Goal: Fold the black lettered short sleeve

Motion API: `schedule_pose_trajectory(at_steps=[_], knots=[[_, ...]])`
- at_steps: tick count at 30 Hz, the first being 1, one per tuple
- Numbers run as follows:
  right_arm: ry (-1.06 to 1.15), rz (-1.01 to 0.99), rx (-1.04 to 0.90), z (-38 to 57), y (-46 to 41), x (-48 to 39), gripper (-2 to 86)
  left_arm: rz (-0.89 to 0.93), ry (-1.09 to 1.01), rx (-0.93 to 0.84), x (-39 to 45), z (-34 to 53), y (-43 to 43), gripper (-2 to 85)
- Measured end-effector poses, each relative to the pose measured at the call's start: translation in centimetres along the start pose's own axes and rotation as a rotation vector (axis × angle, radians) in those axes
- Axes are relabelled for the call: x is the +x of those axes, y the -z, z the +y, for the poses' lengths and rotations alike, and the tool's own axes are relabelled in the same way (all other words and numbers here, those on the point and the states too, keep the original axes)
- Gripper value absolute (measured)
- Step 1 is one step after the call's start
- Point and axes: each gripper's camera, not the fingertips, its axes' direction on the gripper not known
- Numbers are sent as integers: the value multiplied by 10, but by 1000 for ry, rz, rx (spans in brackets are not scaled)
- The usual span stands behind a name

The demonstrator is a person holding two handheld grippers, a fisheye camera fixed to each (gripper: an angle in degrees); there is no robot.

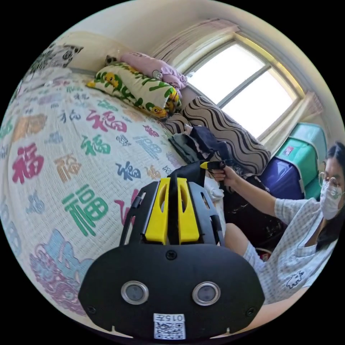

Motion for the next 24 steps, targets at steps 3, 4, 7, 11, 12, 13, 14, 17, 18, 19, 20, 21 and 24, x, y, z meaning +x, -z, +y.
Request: schedule_pose_trajectory(at_steps=[3,4,7,11,12,13,14,17,18,19,20,21,24], knots=[[54,6,-51,3,-2,-24,56,-66,-93,-38,25,-2,10,21],[86,-4,-55,12,-2,-34,55,-62,-136,-46,37,6,13,21],[198,-38,-77,50,0,-64,52,-33,-282,-37,77,40,25,19],[345,18,-160,119,-13,-111,48,-19,-463,-69,145,111,30,14],[360,30,-175,129,-16,-117,48,-27,-487,-80,154,123,30,14],[381,58,-207,148,-25,-126,47,-45,-523,-109,169,144,27,12],[387,86,-240,166,-36,-132,47,-58,-543,-146,181,165,23,11],[387,145,-312,203,-65,-139,45,-98,-561,-262,200,211,5,11],[387,158,-325,208,-71,-139,44,-111,-566,-283,203,220,1,11],[393,190,-343,219,-82,-140,43,-136,-568,-316,207,235,-6,12],[401,232,-352,228,-91,-140,43,-145,-557,-333,207,246,-11,13],[403,248,-356,232,-95,-140,43,-149,-550,-340,207,251,-13,14],[393,290,-376,244,-109,-138,42,-179,-520,-366,204,269,-21,21]])
